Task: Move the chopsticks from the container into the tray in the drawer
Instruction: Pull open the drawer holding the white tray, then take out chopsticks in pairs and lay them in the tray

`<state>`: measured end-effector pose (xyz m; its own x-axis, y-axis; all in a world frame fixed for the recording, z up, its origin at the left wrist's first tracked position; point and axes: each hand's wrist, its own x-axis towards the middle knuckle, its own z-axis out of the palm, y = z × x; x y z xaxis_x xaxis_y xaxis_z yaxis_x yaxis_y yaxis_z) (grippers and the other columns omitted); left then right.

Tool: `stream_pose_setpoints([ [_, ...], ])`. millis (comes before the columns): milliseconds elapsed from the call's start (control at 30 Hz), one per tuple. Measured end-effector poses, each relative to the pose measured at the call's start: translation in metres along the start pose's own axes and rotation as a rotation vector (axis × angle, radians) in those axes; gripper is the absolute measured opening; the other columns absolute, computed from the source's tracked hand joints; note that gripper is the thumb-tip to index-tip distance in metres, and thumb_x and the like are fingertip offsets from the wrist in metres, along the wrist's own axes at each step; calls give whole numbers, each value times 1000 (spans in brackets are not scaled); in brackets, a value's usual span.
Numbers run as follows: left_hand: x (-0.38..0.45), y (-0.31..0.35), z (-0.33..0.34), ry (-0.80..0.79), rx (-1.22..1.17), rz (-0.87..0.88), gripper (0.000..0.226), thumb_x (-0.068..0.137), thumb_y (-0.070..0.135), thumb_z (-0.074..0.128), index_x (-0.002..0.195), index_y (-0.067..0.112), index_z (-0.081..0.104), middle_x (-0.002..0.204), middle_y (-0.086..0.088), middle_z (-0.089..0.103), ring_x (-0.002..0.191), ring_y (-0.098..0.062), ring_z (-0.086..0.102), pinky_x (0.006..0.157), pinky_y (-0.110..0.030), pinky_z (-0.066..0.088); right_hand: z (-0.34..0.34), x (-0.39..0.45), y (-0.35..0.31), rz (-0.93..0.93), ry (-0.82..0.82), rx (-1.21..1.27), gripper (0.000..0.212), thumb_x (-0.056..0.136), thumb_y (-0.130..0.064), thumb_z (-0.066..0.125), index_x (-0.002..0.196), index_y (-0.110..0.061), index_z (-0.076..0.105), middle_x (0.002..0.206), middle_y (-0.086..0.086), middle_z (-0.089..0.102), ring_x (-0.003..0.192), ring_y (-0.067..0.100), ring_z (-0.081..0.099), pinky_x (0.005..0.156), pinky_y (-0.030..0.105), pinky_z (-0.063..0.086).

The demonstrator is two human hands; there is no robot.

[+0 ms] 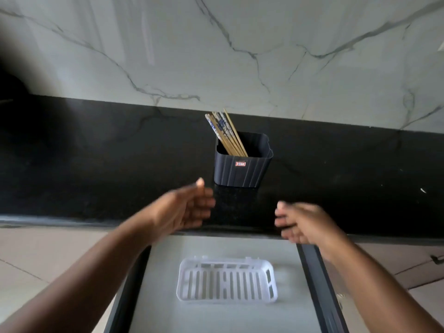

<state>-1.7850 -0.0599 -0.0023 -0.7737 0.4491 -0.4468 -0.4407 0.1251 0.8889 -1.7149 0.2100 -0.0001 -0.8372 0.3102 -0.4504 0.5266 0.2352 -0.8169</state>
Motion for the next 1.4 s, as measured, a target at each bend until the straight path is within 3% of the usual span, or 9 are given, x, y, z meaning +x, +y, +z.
stream_pose_setpoints([
  [67, 29, 33, 1, 122, -52, 114, 55, 95, 53, 39, 135, 18, 51, 137, -6, 56, 124, -27, 52, 105, -44, 40, -12, 28, -34, -110, 95, 76, 30, 93, -39, 57, 101, -12, 67, 97, 7, 69, 76, 22, 63, 66, 30, 50],
  [200, 78, 68, 18, 263, -72, 196, 72, 93, 63, 33, 151, 21, 24, 159, -5, 23, 144, -26, 24, 115, -43, 25, -17, 78, -77, -201, 228, 109, 49, 96, -48, 46, 119, -6, 57, 125, 16, 58, 106, 29, 58, 97, 47, 48],
  [367, 105, 74, 51, 228, -108, 194, 64, 94, 65, 21, 119, 22, 62, 119, -2, 65, 97, -12, 63, 84, -31, 47, -1, 102, -91, -71, 22, 201, 71, 90, -63, 46, 146, -20, 36, 151, 6, 37, 134, 28, 41, 105, 46, 42],
  [500, 106, 64, 53, 239, -93, 206, 69, 93, 68, 19, 133, 23, 54, 136, -6, 57, 119, -21, 56, 110, -44, 35, 8, 99, -86, -101, -26, 139, 74, 90, -66, 42, 147, -19, 35, 153, 7, 36, 137, 29, 37, 111, 48, 36],
  [700, 72, 23, 45, 208, -9, 201, 86, 73, 88, 25, 138, 35, 49, 148, 1, 45, 138, -21, 38, 115, -45, 25, 10, 75, -49, -135, -46, 76, 69, 89, -66, 42, 142, -22, 42, 149, 3, 42, 133, 24, 43, 110, 49, 37],
  [933, 50, 18, 54, 186, 80, 225, 57, 97, 58, 12, 134, 32, 46, 144, 1, 47, 118, -9, 44, 109, -33, 28, 20, 56, -39, -156, 40, 48, 69, 90, -64, 42, 143, -21, 41, 149, 4, 42, 134, 24, 42, 110, 48, 38],
  [1167, 47, 17, 31, 275, 136, 236, 73, 91, 66, 20, 147, 21, 33, 152, 4, 35, 141, -21, 30, 116, -40, 21, 7, 41, -48, -169, 126, 0, 56, 90, -60, 48, 130, -20, 53, 130, 2, 56, 115, 23, 54, 102, 45, 45],
  [1300, 55, 16, 6, 381, 387, 344, 77, 88, 67, 29, 149, 20, 28, 156, -3, 31, 143, -19, 27, 111, -32, 21, 0, 35, -74, -418, 258, -121, 29, 90, -41, 61, 113, -24, 63, 113, -6, 66, 98, 11, 62, 77, 25, 47],
  [1400, 71, 2, -17, 436, 770, 269, 85, 84, 74, 23, 152, 23, 19, 160, -3, 18, 147, -21, 13, 119, -40, 15, 11, 32, -95, -571, 249, -311, 7, 88, -26, 62, 87, -27, 69, 86, -14, 69, 81, 3, 64, 67, 22, 50],
])
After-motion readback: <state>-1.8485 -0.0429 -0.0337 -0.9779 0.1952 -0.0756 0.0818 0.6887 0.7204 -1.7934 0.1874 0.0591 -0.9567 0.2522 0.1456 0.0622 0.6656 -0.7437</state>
